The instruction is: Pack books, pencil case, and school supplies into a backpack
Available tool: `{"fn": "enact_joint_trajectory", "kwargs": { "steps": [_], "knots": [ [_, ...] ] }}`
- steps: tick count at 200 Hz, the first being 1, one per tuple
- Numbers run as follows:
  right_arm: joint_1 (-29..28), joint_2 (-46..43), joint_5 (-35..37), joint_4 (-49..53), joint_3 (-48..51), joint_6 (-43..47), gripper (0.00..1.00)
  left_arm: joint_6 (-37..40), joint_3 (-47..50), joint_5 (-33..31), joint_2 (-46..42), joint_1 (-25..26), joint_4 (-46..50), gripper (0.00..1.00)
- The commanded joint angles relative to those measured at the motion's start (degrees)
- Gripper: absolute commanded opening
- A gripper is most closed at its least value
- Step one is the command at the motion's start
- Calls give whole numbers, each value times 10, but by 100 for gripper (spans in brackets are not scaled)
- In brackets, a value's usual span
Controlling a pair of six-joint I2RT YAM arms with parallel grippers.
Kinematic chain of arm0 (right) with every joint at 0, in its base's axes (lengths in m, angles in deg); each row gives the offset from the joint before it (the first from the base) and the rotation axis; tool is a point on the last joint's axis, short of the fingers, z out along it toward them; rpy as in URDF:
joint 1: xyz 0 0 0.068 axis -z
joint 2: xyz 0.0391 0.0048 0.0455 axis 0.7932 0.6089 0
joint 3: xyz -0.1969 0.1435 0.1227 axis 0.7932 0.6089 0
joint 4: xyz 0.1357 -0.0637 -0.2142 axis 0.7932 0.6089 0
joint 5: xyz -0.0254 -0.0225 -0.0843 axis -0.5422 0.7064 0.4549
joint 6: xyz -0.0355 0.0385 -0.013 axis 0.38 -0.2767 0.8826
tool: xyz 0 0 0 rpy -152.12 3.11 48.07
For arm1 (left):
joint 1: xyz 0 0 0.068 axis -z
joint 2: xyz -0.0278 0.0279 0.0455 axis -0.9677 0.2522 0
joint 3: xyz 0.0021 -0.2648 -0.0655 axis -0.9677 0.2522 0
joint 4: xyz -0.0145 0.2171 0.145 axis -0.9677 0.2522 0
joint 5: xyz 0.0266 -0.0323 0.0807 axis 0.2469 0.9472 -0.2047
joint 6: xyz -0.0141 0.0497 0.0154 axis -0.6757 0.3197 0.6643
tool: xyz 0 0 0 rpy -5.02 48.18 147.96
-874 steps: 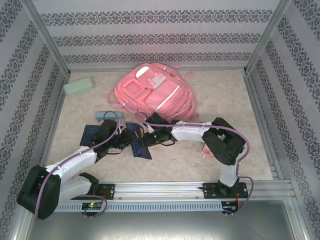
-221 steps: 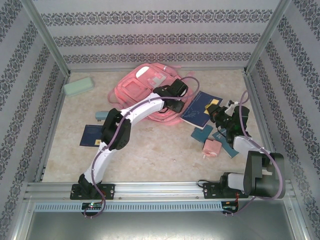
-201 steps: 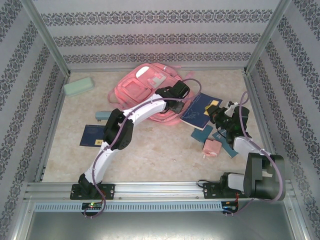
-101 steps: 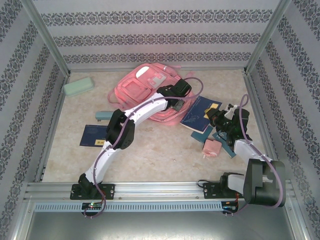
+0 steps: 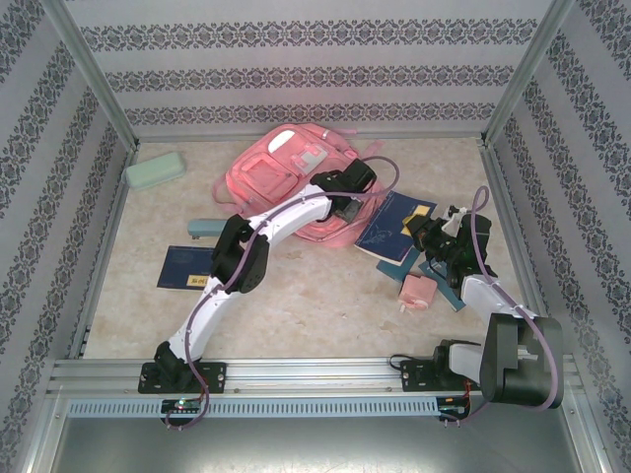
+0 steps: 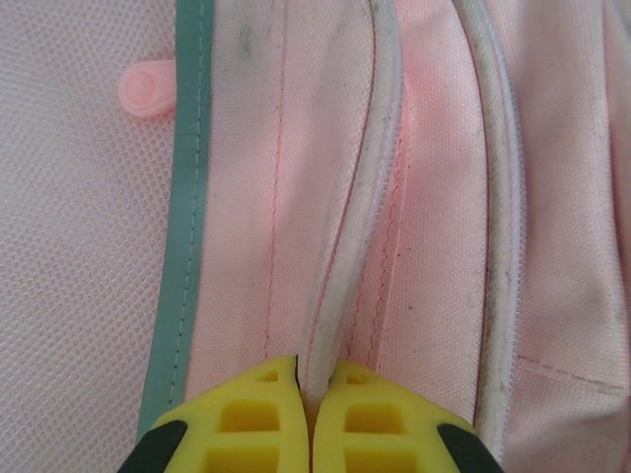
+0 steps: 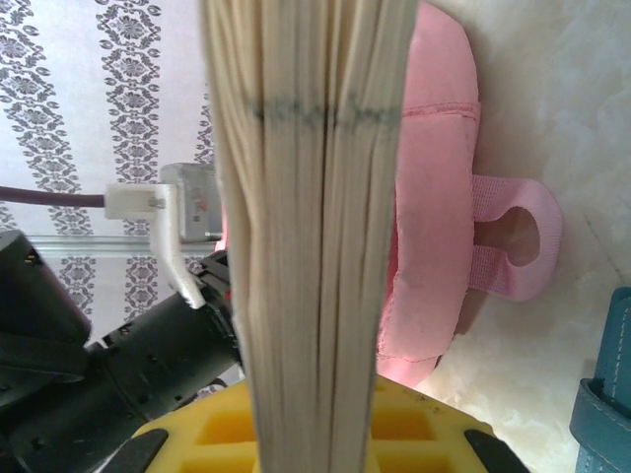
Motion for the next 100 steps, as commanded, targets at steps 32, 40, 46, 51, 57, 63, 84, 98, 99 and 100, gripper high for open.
{"fn": "enact_joint_trajectory", "kwargs": {
  "steps": [32, 40, 46, 51, 57, 63, 84, 98, 99, 100],
  "knots": [
    [-26, 24, 17, -15, -23, 26, 0, -87, -29, 125, -118, -52, 10, 0],
    [-39, 37, 25, -22, -31, 24, 0, -92, -34, 142, -123, -58, 8, 0],
    [-47, 45, 31, -24, -40, 24, 0, -95, -40, 152, -128, -61, 9, 0],
    [-56, 54, 37, -26, -47, 24, 0, -97, -46, 159, -127, -65, 12, 0],
    [-66, 66, 42, -30, -57, 23, 0, -100, -55, 175, -127, -70, 15, 0],
    [-75, 76, 47, -35, -67, 22, 0, -105, -62, 192, -128, -75, 18, 0],
    [-106, 119, 65, -54, -104, 8, 0, -132, -72, 256, -134, -97, 8, 0],
    [-123, 156, 77, -74, -134, -9, 0, -146, -78, 289, -138, -111, 0, 0],
    [-123, 156, 77, -74, -134, -9, 0, -147, -78, 291, -139, -111, -1, 0],
    [-123, 158, 78, -75, -136, -10, 0, -148, -79, 293, -138, -113, -1, 0]
  ]
}}
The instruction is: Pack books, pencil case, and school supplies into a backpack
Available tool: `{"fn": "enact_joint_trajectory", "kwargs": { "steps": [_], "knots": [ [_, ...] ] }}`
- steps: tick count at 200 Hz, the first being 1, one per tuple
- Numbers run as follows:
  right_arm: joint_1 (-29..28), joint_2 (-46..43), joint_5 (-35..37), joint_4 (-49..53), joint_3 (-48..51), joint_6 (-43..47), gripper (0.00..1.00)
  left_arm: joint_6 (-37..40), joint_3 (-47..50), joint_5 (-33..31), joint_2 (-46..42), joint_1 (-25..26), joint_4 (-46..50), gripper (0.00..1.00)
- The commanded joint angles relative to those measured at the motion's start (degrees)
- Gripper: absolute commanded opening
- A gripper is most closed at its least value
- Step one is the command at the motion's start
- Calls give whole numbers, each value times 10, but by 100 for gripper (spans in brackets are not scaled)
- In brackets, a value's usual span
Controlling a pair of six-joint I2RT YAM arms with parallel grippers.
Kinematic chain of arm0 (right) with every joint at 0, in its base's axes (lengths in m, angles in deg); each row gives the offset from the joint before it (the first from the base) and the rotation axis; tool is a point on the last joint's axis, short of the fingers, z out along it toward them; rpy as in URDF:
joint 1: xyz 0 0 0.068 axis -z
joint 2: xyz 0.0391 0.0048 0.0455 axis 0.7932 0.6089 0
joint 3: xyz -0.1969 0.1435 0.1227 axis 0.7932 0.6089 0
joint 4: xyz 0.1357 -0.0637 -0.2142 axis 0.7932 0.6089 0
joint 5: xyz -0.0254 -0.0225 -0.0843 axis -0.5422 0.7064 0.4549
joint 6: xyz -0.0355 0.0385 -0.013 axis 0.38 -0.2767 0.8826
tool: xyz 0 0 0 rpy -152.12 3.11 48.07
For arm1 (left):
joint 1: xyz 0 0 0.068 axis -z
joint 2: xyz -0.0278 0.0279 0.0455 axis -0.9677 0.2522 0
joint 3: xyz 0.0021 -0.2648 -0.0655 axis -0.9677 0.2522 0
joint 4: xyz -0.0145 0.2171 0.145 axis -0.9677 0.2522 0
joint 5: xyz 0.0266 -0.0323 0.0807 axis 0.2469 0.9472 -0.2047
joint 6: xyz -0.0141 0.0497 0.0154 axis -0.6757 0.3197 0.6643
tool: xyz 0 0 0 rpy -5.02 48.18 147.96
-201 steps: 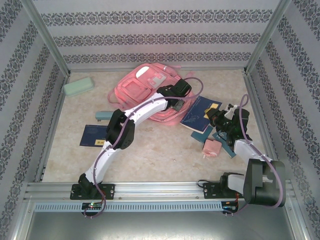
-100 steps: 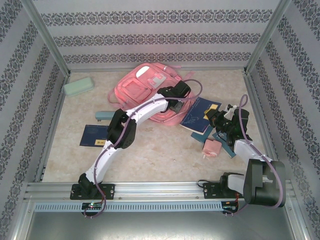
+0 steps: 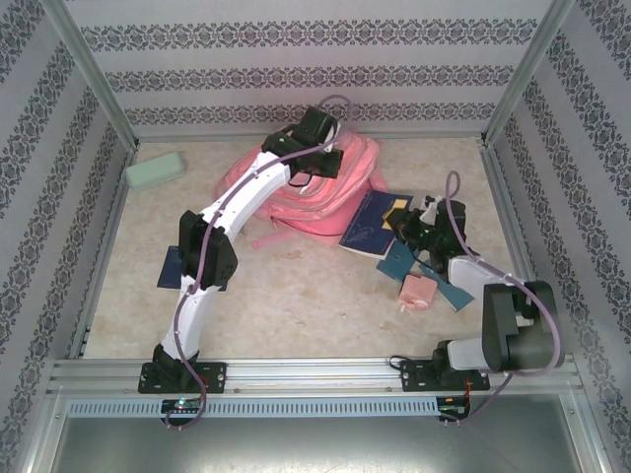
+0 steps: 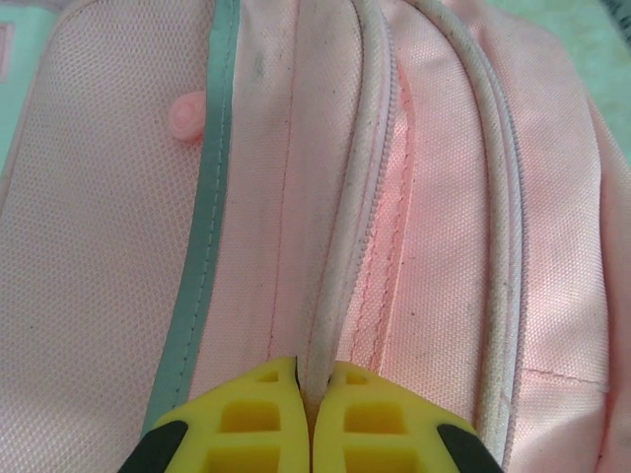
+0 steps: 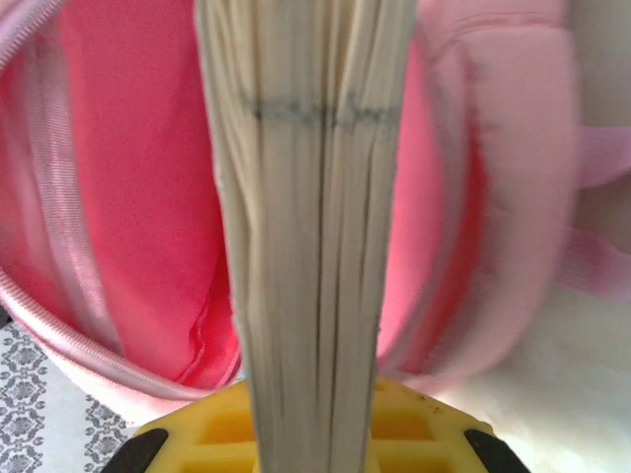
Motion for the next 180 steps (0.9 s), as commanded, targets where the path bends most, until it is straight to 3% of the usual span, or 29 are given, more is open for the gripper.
{"fn": "enact_joint_trajectory", "kwargs": {
  "steps": [1, 45, 83, 151, 180],
  "knots": [
    [-23, 41, 31, -64, -54, -21, 0, -47, -28, 96, -36, -17, -21, 0],
    [-77, 159, 73, -134, -150, -78, 0, -81, -58, 186, -30, -56, -29, 0],
    [-115, 271, 115, -231, -239, -159, 0, -102, -70, 220, -28, -62, -38, 0],
    [-180, 422, 202, -198, -408, -205, 0, -113, -81, 242, -28, -62, -25, 0],
    [-202, 458, 211, -106, -491, -154, 2, -111, -82, 241, -28, -62, -25, 0]
  ]
}}
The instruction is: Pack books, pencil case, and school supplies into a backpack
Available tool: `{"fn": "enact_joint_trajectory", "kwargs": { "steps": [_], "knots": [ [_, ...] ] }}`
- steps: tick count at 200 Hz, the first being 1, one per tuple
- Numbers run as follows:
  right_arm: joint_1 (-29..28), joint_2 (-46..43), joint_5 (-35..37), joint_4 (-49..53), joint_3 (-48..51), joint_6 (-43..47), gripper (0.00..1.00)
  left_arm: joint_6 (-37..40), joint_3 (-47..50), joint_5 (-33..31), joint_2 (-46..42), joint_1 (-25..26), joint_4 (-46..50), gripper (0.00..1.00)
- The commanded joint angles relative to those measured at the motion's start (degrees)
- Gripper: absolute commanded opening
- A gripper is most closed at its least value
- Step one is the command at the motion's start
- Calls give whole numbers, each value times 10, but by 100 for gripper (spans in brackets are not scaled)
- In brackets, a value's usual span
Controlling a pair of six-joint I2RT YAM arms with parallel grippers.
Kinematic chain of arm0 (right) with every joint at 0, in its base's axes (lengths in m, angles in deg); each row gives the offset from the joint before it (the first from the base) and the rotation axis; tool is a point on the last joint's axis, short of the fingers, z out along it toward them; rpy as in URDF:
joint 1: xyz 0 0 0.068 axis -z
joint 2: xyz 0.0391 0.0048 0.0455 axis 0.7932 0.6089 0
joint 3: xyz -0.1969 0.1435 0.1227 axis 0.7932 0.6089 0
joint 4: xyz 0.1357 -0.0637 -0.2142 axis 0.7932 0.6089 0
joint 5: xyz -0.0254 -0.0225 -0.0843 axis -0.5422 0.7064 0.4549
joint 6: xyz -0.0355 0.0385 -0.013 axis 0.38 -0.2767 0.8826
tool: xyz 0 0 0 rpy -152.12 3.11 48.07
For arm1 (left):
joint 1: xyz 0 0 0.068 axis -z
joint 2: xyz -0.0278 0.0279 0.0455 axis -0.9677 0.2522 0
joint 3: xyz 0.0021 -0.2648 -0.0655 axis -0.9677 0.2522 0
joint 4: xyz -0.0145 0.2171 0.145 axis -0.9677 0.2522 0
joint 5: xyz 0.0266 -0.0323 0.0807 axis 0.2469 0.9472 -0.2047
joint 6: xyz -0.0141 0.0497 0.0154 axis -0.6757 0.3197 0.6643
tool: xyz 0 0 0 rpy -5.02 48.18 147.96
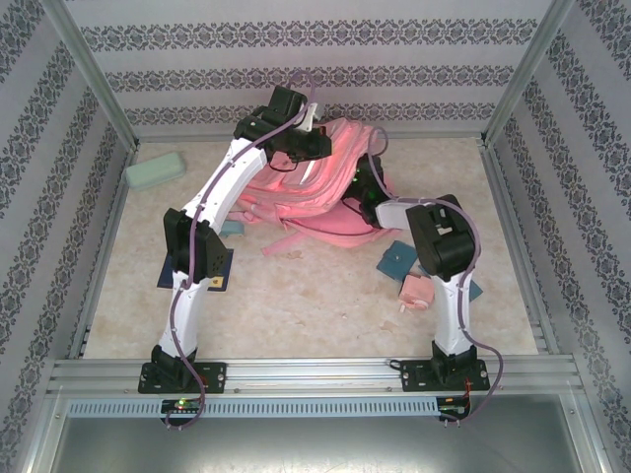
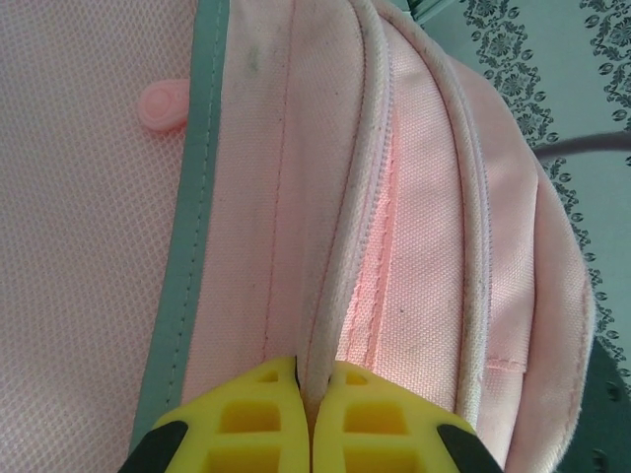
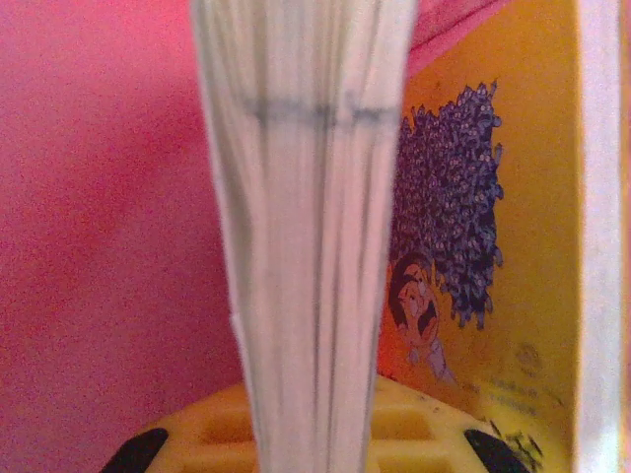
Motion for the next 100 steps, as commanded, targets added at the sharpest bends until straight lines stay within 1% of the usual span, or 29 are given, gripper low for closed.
{"fn": "enact_joint_trajectory", "kwargs": {
  "steps": [1, 8, 19, 20, 21, 22, 25, 27, 29, 45, 62, 65, 72, 73, 75, 77, 83, 100],
  "knots": [
    [-20, 22, 29, 40, -71, 22, 2, -7, -34, 36, -27, 5, -30, 0],
    [-20, 28, 28, 56, -82, 21, 7, -5, -35, 34, -27, 5, -28, 0],
    [-19, 30, 27, 82, -90, 24, 23, -2, -35, 29, -27, 5, -24, 0],
    [-19, 30, 27, 85, -90, 26, 23, -2, -34, 28, -27, 4, -23, 0],
    [-19, 30, 27, 85, -90, 27, 26, -2, -34, 28, -27, 5, -23, 0],
    [-19, 30, 27, 87, -90, 28, 26, -1, -35, 28, -27, 4, -22, 0],
    [-19, 27, 27, 90, -88, 33, 30, -1, -34, 27, -27, 5, -21, 0],
    [-19, 26, 27, 94, -88, 36, 31, -1, -35, 27, -27, 5, -20, 0],
    [-19, 23, 27, 97, -86, 40, 35, 0, -34, 27, -27, 5, -19, 0],
    [-16, 5, 31, 147, -84, 63, 46, 2, -33, 27, -27, 5, -17, 0],
    [-12, -16, 31, 196, -82, 88, 52, 4, -32, 25, -27, 5, -17, 0],
    [-11, -21, 32, 201, -79, 90, 57, 4, -32, 24, -27, 4, -16, 0],
    [-9, -32, 35, 212, -73, 97, 61, 5, -32, 22, -26, 5, -16, 0],
    [-9, -33, 35, 213, -72, 98, 63, 6, -32, 22, -26, 5, -15, 0],
    [-8, -36, 36, 216, -70, 100, 71, 6, -32, 22, -26, 5, -15, 0],
    [-8, -38, 38, 220, -68, 102, 75, 7, -31, 22, -26, 5, -15, 0],
    [-5, -46, 41, 230, -61, 106, 77, 8, -31, 21, -26, 5, -15, 0],
    [2, -66, 45, 243, -42, 114, 78, 9, -30, 20, -25, 5, -13, 0]
  ]
}}
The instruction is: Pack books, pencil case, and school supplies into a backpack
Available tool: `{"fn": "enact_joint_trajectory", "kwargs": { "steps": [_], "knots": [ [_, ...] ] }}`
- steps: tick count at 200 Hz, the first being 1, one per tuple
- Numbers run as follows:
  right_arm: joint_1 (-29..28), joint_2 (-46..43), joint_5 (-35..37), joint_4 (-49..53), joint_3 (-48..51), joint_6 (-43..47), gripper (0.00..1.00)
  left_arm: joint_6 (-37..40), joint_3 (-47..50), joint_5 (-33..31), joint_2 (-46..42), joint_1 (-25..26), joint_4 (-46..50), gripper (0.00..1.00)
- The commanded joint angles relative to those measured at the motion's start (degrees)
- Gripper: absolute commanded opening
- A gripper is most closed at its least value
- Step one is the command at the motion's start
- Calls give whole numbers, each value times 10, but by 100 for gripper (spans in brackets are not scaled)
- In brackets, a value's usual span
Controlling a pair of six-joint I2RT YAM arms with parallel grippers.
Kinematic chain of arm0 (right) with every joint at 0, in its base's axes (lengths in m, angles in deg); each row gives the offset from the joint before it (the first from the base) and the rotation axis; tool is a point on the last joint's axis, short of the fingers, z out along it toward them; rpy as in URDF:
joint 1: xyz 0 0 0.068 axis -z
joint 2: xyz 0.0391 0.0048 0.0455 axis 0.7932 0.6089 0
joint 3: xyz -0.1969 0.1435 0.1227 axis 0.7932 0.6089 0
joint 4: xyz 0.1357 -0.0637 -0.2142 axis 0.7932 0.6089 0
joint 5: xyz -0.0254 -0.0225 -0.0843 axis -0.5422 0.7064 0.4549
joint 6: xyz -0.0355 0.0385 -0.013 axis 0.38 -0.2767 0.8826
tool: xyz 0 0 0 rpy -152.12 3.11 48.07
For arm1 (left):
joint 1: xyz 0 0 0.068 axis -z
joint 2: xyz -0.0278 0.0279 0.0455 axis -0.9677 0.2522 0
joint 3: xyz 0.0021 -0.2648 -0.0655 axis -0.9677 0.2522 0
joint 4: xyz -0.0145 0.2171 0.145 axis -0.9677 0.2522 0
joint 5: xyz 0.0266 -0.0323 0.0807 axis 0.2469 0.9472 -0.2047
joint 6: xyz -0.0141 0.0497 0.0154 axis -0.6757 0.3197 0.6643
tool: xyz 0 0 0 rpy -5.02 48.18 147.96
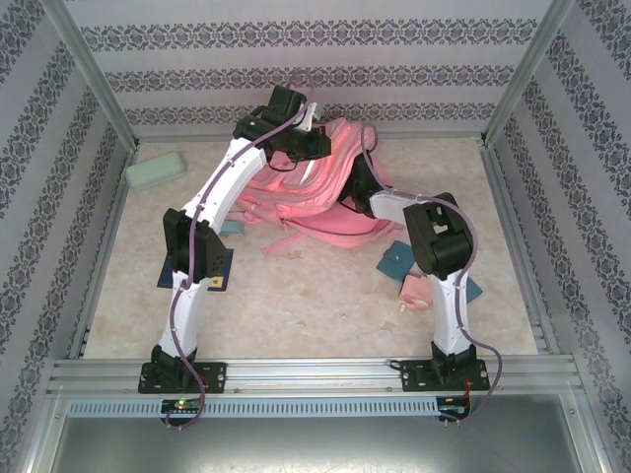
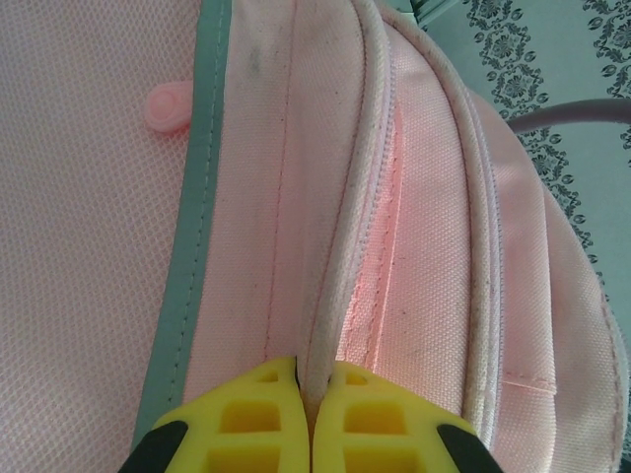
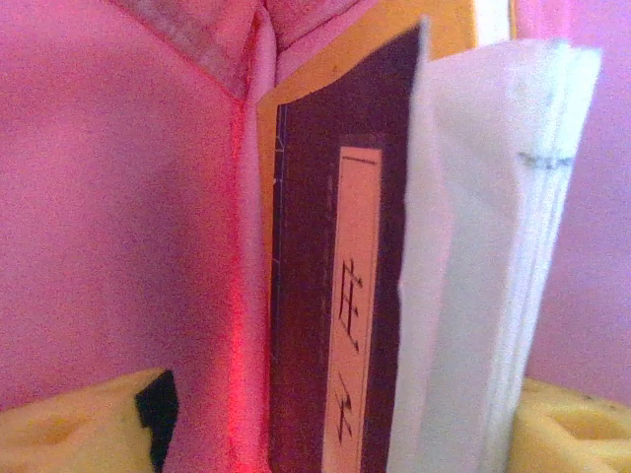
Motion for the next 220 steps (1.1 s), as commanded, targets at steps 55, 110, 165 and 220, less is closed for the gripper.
{"fn": "enact_joint_trajectory", "kwargs": {
  "steps": [55, 110, 165, 220],
  "knots": [
    [36, -121, 12, 50, 100, 40, 79, 15, -25, 19, -16, 6, -7, 0],
    [44, -246, 16, 57, 216, 93, 91, 26, 27, 8, -17, 6, -7, 4],
    [39, -388, 41, 122, 313, 164, 91, 41, 92, -22, -65, 6, -15, 42],
    [-10, -461, 91, 211, 319, 240, 92, 27, 246, -82, -189, -20, -53, 81]
  ]
}}
